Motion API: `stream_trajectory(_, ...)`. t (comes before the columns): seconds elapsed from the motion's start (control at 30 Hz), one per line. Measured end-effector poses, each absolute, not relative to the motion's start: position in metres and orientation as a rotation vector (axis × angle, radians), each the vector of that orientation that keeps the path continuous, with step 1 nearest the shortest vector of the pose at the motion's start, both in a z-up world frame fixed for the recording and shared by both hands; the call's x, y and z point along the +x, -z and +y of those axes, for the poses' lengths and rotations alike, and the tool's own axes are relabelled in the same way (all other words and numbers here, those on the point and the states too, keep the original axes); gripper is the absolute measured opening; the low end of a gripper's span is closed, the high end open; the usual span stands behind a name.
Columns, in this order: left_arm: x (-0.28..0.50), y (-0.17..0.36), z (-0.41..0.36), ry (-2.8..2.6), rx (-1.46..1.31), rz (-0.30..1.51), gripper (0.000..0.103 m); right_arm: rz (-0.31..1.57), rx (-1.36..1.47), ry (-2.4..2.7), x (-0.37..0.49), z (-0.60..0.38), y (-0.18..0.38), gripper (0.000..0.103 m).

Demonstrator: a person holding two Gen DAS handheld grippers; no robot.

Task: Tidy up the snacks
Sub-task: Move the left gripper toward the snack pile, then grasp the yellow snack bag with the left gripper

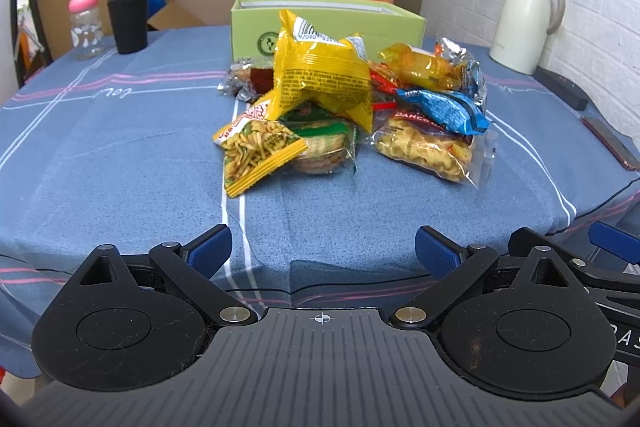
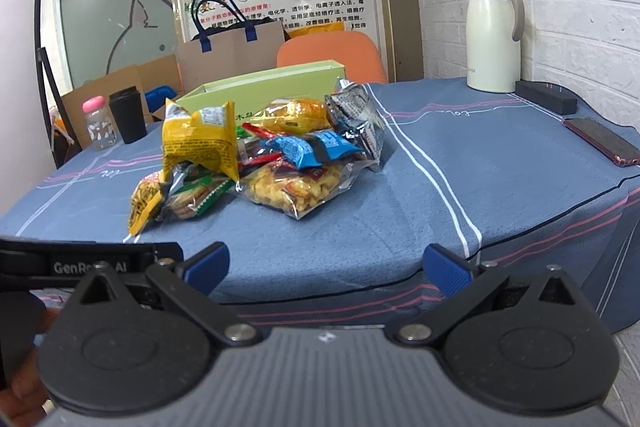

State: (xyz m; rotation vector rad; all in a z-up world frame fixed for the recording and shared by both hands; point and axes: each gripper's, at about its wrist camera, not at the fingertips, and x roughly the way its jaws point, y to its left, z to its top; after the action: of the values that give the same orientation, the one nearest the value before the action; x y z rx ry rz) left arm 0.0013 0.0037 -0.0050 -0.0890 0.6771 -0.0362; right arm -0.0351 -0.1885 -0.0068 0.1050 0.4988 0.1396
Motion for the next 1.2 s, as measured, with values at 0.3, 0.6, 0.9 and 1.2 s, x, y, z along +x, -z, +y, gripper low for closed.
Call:
stream_trajectory(0.3, 0.003, 0.007, 0.010, 0.065, -0.118, 0.671, 0.087, 0.482, 0.089, -0.165, -0.033, -0.188, 0.013, 0.102)
stream_trajectory(0.6, 0.021, -0.021, 0.041, 0.041, -0.163, 0.603, 0.090, 0.500, 0.175, -0.223, -0.019, -0.194, 0.014, 0.103)
stream_trajectory(0.9, 0.065, -0.059, 0.082, 0.092, -0.258, 0.580, 0.091, 0.466, 0.042, -0.445, 0.030, -0.134, -0.020, 0.103)
stream_trajectory(1.2, 0.115, -0.056, 0.068, 0.158, -0.185, 0.657, 0.084, 0.492, -0.109, -0.560, 0.101, -0.093, -0.017, 0.102)
